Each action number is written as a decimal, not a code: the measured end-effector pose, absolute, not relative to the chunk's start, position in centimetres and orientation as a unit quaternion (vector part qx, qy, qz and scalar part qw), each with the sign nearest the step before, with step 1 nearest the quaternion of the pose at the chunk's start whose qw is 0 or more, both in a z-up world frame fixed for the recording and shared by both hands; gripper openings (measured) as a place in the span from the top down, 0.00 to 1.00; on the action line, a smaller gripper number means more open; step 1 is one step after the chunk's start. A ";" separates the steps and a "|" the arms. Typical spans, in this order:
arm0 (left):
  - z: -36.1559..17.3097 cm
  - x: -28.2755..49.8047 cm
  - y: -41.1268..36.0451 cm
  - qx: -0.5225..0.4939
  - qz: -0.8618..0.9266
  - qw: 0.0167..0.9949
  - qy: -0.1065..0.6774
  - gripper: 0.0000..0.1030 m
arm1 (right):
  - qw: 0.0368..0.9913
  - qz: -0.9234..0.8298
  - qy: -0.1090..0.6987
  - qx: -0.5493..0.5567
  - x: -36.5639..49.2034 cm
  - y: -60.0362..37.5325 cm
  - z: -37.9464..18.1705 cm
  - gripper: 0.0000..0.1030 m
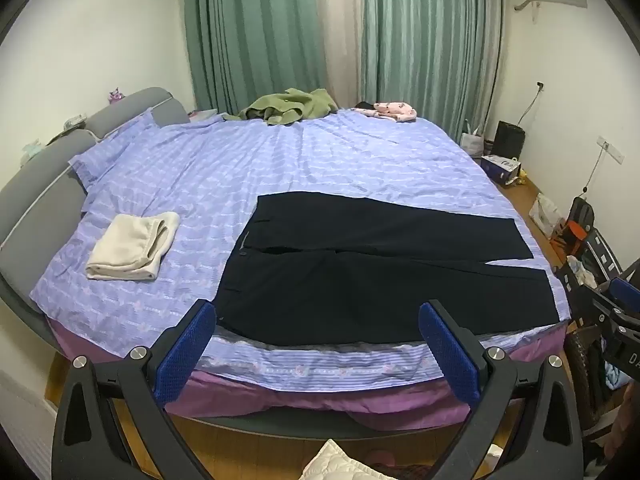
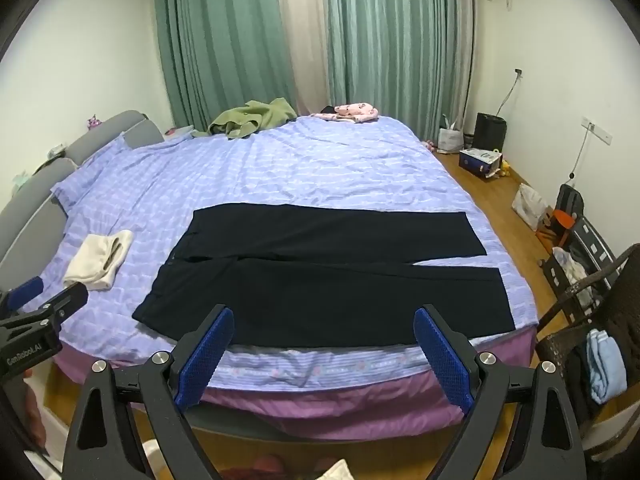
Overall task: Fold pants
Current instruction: 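Move both grippers toward the waistband of the black trousers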
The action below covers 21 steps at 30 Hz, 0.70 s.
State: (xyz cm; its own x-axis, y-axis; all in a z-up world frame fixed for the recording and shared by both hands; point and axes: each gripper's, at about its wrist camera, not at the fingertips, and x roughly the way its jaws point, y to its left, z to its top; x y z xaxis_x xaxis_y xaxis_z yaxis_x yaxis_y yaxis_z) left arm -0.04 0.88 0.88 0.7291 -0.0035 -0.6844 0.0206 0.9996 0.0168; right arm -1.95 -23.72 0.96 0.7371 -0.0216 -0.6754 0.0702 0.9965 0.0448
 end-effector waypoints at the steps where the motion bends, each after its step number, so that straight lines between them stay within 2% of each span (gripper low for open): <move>1: 0.8 0.1 0.8 0.011 -0.003 0.929 0.370 0.00 | 0.931 -0.023 0.363 0.032 -1.9 -23.7 1.0 0.10; 21: -3.4 3.3 1.8 -0.010 0.065 0.906 0.418 0.00 | 0.906 0.050 0.420 0.014 4.4 -24.0 -2.9 0.10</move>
